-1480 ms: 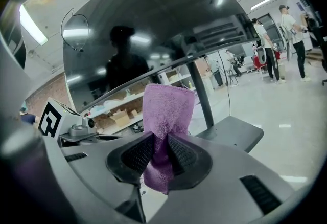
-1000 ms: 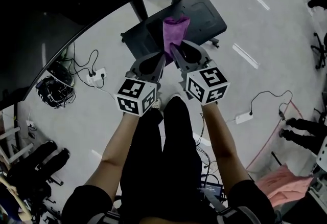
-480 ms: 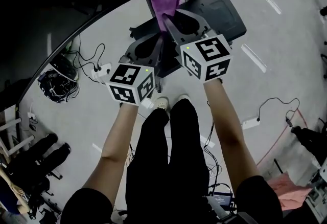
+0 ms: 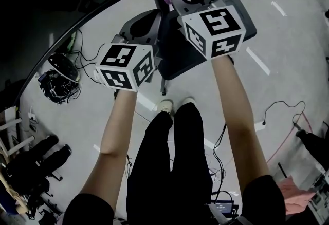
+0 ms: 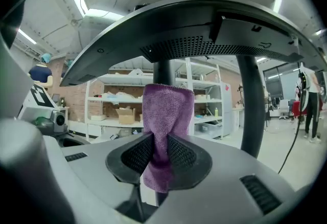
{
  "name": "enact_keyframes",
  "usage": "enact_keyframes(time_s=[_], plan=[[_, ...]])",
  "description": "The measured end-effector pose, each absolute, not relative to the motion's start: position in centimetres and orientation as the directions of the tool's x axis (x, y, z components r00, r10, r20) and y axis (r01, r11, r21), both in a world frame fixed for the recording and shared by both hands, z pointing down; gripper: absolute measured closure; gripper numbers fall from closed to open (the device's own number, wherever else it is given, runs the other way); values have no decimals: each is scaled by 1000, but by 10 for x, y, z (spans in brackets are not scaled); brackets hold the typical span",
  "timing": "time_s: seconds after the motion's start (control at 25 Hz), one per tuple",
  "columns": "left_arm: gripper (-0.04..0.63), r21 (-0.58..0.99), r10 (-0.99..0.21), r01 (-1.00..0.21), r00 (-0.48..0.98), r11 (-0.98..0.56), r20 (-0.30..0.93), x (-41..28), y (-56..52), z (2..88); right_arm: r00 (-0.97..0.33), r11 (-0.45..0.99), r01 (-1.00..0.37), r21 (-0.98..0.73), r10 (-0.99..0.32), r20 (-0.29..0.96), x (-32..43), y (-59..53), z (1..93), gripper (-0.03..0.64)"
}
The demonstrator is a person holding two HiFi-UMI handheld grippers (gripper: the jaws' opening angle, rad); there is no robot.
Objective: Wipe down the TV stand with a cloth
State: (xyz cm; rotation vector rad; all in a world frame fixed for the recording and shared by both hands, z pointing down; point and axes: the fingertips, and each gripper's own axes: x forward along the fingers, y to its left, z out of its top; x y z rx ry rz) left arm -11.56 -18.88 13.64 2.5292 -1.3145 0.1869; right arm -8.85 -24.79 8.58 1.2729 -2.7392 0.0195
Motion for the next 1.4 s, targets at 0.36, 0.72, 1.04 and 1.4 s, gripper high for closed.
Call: enact_keyframes(time_s=[0.36, 0.72, 1.04, 1.4], plan=[[588, 175, -795, -832, 555, -527, 245, -145, -205, 130, -631, 634, -773, 11, -771, 87, -119, -269, 72, 522], [588, 166, -793, -846, 533, -507, 295, -148, -188, 152, -551, 554, -832, 8, -829, 93, -102, -252, 91, 522], [588, 166, -774, -846, 531, -506, 345, -168, -197, 187, -462, 459, -886, -64, -864, 203, -118, -261, 153, 522], [588, 152, -766, -856, 511, -494, 389, -193, -200, 207, -326, 287, -943, -171, -901, 287, -130, -261, 189, 520]])
